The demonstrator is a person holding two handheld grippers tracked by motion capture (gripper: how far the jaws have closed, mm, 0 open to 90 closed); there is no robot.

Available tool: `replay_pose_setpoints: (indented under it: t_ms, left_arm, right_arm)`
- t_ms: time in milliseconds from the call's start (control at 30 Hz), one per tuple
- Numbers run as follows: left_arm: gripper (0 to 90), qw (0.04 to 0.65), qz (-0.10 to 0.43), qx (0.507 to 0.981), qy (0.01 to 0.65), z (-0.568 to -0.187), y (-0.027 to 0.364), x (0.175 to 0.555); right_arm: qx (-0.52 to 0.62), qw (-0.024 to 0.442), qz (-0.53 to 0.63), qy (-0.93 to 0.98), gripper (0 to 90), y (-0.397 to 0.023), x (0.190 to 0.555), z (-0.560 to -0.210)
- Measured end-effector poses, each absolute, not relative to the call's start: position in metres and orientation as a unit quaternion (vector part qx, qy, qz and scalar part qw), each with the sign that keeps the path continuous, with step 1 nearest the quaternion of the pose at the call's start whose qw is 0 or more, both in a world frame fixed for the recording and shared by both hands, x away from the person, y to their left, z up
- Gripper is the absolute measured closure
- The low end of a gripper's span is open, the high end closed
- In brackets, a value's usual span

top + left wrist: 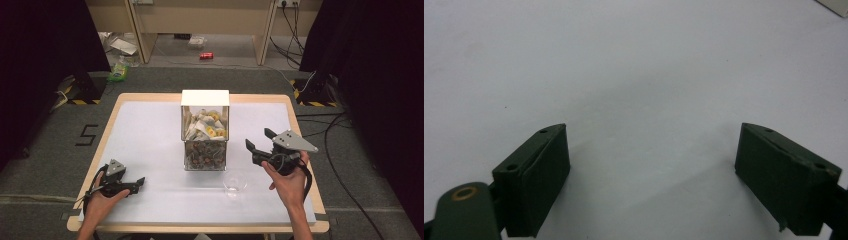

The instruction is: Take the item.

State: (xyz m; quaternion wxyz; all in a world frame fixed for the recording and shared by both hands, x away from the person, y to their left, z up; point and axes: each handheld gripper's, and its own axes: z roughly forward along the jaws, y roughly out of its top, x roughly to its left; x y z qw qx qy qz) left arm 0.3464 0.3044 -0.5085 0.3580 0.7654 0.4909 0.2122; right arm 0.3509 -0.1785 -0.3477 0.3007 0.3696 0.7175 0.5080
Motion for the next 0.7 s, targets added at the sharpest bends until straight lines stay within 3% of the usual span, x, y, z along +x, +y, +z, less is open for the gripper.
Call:
replay_pose_setpoints:
  t_ms: [700]
  left_arm:
    - [13.4, 0.358, 0.212, 0.765, 0.491, -0.508, 0.304, 0.346]
  right_arm:
    - [0.316, 0.284, 0.539, 0.727, 33.2, -0.123, 0.348, -0.314]
